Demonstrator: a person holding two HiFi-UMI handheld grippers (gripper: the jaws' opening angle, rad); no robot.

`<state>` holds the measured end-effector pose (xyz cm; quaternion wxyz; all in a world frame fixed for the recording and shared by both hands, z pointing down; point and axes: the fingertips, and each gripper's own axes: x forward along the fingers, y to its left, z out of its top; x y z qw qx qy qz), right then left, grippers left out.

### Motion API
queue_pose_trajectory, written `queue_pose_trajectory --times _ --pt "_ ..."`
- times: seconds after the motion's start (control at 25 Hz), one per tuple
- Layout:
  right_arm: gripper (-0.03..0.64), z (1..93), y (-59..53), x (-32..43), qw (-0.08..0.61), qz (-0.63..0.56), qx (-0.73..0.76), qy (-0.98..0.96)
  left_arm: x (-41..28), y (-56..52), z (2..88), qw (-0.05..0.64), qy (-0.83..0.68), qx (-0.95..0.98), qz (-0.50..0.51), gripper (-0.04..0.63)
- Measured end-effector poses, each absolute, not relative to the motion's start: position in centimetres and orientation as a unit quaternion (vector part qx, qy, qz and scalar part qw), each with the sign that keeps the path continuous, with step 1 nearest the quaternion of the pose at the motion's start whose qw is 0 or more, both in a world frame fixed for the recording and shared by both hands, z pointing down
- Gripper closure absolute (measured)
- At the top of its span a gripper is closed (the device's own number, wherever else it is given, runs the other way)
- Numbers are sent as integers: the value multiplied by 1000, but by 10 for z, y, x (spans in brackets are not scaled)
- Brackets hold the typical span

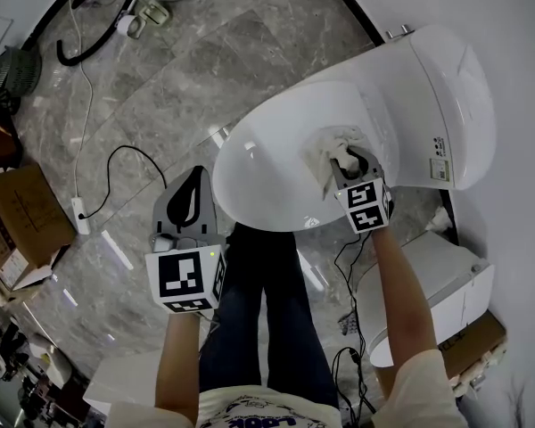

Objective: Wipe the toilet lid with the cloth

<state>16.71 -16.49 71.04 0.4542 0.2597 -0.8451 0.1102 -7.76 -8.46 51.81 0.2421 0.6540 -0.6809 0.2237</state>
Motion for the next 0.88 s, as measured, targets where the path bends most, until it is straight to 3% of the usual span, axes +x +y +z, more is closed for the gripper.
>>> queue_pose_trajectory --times 0.88 --pt "497 715 -191 268 435 184 409 -781 -58 -85 517 236 -665 670 230 588"
